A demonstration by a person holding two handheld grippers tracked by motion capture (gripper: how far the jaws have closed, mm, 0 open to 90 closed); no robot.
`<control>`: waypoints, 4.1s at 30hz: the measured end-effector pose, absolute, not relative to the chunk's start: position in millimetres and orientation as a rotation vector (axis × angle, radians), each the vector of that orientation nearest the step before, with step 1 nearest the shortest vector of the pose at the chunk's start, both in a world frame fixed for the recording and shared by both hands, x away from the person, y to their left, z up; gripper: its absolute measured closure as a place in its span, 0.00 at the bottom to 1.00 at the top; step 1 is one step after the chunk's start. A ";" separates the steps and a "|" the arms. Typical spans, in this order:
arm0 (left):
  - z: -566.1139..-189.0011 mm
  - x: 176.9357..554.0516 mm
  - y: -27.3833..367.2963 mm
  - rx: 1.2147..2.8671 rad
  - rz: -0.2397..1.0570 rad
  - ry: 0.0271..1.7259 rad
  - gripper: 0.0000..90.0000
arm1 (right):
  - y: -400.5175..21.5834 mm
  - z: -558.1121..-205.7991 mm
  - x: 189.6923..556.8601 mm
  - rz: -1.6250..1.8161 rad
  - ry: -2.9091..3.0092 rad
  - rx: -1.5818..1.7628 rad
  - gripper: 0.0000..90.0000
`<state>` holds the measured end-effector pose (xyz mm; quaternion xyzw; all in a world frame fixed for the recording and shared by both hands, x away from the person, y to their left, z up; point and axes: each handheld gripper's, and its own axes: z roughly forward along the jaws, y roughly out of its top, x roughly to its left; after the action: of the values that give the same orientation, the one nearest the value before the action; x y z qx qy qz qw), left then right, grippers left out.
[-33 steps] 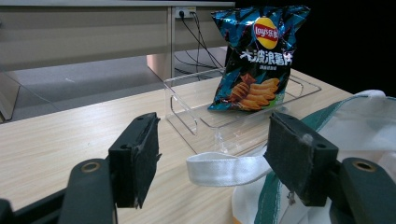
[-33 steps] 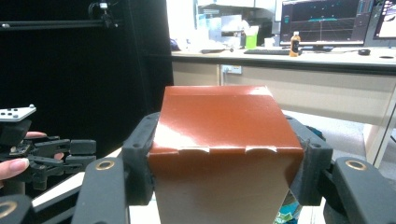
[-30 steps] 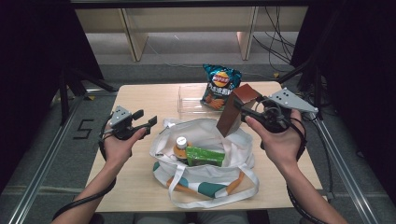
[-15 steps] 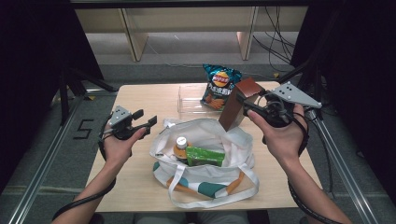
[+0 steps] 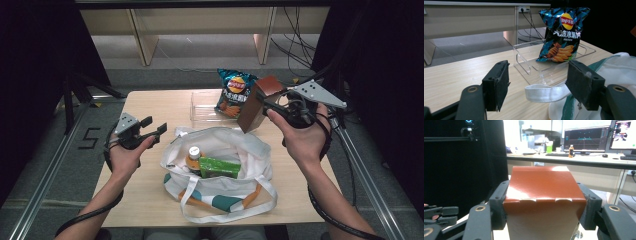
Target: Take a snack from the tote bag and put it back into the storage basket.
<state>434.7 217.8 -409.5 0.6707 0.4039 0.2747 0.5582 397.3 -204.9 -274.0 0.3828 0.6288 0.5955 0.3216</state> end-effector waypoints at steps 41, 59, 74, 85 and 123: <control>-409.6 434.3 218.9 1.582 0.655 0.952 0.37 | -212.7 -291.8 450.8 1.458 1.594 1.103 0.44; -407.9 433.2 219.9 1.560 0.646 0.968 0.37 | -214.9 -300.6 473.4 1.457 1.598 1.181 0.44; -410.1 432.9 219.9 1.565 0.645 0.971 0.37 | -213.7 -307.5 487.8 1.418 1.585 1.183 0.44; -411.7 433.3 218.5 1.578 0.644 0.963 0.37 | -206.7 -309.0 496.8 1.394 1.583 1.206 0.44; -409.3 433.5 220.5 1.575 0.654 0.957 0.37 | -184.0 -323.1 521.8 1.337 1.565 1.272 0.44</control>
<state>433.5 220.5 -409.3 0.6679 0.4059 0.2774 0.5588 521.8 -184.0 -323.1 0.4920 0.6050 0.5168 0.3533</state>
